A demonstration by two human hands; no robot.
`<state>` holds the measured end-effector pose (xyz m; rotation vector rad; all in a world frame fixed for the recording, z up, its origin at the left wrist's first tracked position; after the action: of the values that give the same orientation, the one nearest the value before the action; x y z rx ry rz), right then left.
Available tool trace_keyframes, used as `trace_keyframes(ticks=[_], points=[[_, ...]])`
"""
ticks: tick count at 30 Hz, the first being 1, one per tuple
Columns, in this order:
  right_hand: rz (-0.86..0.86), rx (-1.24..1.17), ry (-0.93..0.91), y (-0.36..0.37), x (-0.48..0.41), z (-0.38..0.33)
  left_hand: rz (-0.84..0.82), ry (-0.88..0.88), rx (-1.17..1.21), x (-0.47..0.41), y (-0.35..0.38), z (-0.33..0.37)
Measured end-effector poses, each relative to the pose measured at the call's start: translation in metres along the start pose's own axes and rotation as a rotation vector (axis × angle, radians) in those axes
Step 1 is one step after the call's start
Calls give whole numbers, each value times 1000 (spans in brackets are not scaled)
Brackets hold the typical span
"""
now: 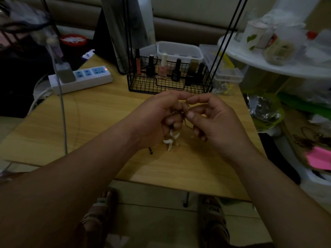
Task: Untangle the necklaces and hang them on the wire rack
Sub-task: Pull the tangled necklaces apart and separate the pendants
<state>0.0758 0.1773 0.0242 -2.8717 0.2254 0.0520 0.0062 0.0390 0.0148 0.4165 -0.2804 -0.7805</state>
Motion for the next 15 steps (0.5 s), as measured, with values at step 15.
trace_keyframes(ticks=[15], points=[[285, -444, 209, -37, -11, 2, 84, -74, -336, 5, -4, 2]])
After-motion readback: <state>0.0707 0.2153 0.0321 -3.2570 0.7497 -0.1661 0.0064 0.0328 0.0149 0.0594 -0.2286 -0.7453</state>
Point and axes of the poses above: each hand's wrist, its own x-axis away from the middle knuckle, its own y-axis out of the palm, z = x × y, the point moved 3 cm from there along -x, towards the middle knuckle, and after that the axes turned 5 degrees about -z, right-handed, at the moved point
